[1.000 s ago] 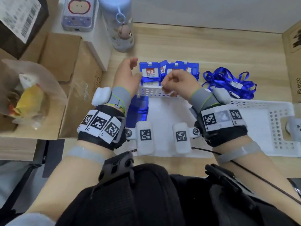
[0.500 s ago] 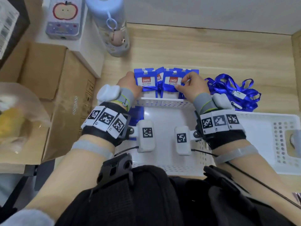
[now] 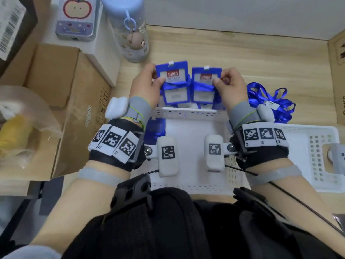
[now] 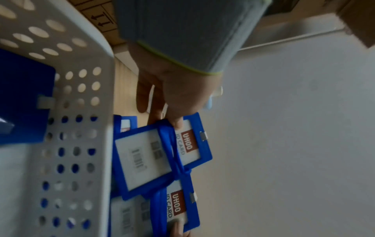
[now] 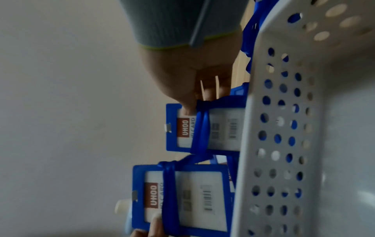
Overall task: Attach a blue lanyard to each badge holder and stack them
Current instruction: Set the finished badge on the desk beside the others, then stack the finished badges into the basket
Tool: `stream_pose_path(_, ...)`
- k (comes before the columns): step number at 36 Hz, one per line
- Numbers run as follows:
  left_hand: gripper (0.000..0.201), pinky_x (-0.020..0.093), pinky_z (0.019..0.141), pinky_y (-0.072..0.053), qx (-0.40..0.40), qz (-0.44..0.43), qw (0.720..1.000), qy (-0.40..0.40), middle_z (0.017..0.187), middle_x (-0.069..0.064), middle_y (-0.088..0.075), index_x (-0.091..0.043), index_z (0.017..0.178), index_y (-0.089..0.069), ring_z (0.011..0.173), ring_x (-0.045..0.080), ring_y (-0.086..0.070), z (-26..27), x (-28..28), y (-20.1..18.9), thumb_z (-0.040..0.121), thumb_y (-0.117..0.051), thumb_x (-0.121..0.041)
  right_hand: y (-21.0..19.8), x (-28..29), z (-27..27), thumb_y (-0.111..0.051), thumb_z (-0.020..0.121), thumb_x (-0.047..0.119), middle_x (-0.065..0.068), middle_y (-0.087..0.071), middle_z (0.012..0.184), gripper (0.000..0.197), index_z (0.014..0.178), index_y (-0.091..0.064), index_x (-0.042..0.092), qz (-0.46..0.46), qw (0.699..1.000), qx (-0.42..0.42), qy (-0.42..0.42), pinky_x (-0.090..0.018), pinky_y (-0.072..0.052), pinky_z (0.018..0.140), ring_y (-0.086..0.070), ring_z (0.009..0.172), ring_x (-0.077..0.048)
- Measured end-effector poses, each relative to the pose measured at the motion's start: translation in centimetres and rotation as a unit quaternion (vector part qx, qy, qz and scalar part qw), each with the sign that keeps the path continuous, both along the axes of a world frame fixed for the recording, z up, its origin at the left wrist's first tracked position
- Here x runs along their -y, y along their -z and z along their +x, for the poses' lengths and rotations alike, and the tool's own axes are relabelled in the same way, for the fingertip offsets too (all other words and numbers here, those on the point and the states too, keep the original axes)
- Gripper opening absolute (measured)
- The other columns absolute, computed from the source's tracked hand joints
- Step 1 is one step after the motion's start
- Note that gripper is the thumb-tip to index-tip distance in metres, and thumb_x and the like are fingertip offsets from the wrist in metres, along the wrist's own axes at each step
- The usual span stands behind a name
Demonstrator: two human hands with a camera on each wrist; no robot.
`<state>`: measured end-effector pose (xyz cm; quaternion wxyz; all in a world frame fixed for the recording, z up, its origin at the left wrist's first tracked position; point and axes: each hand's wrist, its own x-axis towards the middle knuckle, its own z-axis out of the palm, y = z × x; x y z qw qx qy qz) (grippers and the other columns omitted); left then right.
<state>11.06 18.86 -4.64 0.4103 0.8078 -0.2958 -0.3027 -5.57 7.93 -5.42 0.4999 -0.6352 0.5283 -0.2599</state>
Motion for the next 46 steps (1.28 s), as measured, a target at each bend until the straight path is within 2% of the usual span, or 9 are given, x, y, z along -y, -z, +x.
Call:
stream_pose_path(5,0.019,0.028,0.065,-0.050,-0.142,-0.054,0.988,0.032,0.083,-0.002,-0.054,-0.023,0.088,-0.049,0.075,0.015,-0.056,-0.7,-1.3,-2.2,0.093,-0.047,-0.005,-2.3,-0.4,-1.0,-0.048,0.090,0.001,0.018,-0.053,0.049,0.024,0.076,-0.041,0.018,0.025,0.981,0.176,0.078,-0.014,-0.040,0.054,-0.047,0.051,0.007)
stream_pose_path(8,0.024,0.021,0.054,-0.049,-0.166,0.004,0.983,0.082,0.079,0.001,-0.055,-0.024,0.078,-0.047,0.060,0.006,-0.058,-1.3,-2.8,-2.5,0.094,-0.048,-0.007,-3.4,-1.2,-1.8,-0.054,0.081,0.007,0.010,-0.062,0.063,0.012,0.077,-0.047,0.016,0.071,0.962,0.241,0.107,-0.021,-0.050,0.058,-0.058,0.057,-0.002)
stream_pose_path(11,0.024,0.019,0.050,-0.049,-0.164,0.092,0.977,0.103,0.088,0.008,-0.057,-0.020,0.073,-0.044,0.069,0.015,-0.057,-2.0,-4.2,-1.8,0.093,-0.051,-0.009,-3.3,-2.0,-2.7,-0.051,0.087,0.000,0.008,-0.067,0.062,0.017,0.077,-0.052,0.014,0.136,0.958,0.243,0.067,-0.023,-0.053,0.059,-0.063,0.059,-0.006)
stream_pose_path(17,0.018,0.032,0.059,-0.056,-0.137,0.226,0.961,0.085,0.089,0.012,-0.057,-0.012,0.077,-0.046,0.077,0.024,-0.058,-3.7,-5.8,-0.6,0.093,-0.054,-0.014,-1.2,-4.6,-3.3,-0.052,0.089,0.002,0.008,-0.062,0.062,0.022,0.074,-0.049,0.017,0.193,0.976,0.084,-0.061,-0.011,-0.040,0.043,-0.055,0.052,-0.001)
stream_pose_path(19,0.008,0.042,0.073,-0.057,-0.120,0.256,0.955,0.092,0.099,0.017,-0.060,-0.009,0.090,-0.049,0.091,0.030,-0.060,-4.2,-6.0,-0.4,0.093,-0.053,-0.015,0.0,-5.3,-3.5,-0.056,0.088,0.006,0.004,-0.058,0.072,0.022,0.072,-0.048,0.021,0.211,0.974,0.019,-0.084,-0.012,-0.039,0.045,-0.052,0.057,-0.003)
stream_pose_path(21,0.011,0.048,0.076,-0.056,-0.112,0.267,0.953,0.085,0.104,0.019,-0.061,-0.008,0.087,-0.049,0.095,0.033,-0.061,-4.4,-6.2,-0.3,0.094,-0.052,-0.016,0.7,-5.9,-3.7,-0.056,0.088,0.008,0.005,-0.057,0.073,0.024,0.071,-0.046,0.022,0.222,0.970,-0.019,-0.092,-0.018,-0.039,0.050,-0.052,0.061,-0.006)
stream_pose_path(31,0.028,0.045,0.081,-0.057,-0.085,0.276,0.955,0.066,0.100,0.019,-0.066,-0.014,0.070,-0.041,0.090,0.036,-0.067,-5.0,-5.9,0.6,0.094,-0.053,-0.020,2.4,-6.7,-4.0,-0.055,0.089,0.013,-0.003,-0.055,0.071,0.031,0.062,-0.041,0.019,0.234,0.958,-0.155,-0.058,-0.026,-0.042,0.056,-0.050,0.065,-0.017)
stream_pose_path(39,0.019,0.042,0.078,-0.057,-0.096,0.275,0.955,0.055,0.096,0.017,-0.063,-0.007,0.091,-0.044,0.082,0.030,-0.063,-5.1,-5.7,0.7,0.093,-0.055,-0.023,3.0,-6.9,-3.7,-0.057,0.089,0.014,-0.003,-0.055,0.071,0.025,0.068,-0.043,0.019,0.248,0.949,-0.192,-0.041,-0.025,-0.047,0.054,-0.051,0.056,-0.015)
stream_pose_path(46,0.034,0.038,0.083,-0.056,-0.051,0.278,0.956,0.078,0.072,0.008,-0.061,-0.013,0.067,-0.041,0.085,0.028,-0.066,-4.3,-5.1,-0.2,0.090,-0.059,-0.031,1.3,-6.6,-3.3,-0.058,0.088,0.015,-0.006,-0.057,0.086,0.013,0.076,-0.053,0.013,0.220,0.946,-0.222,-0.085,-0.039,-0.054,0.086,-0.057,0.084,-0.022)
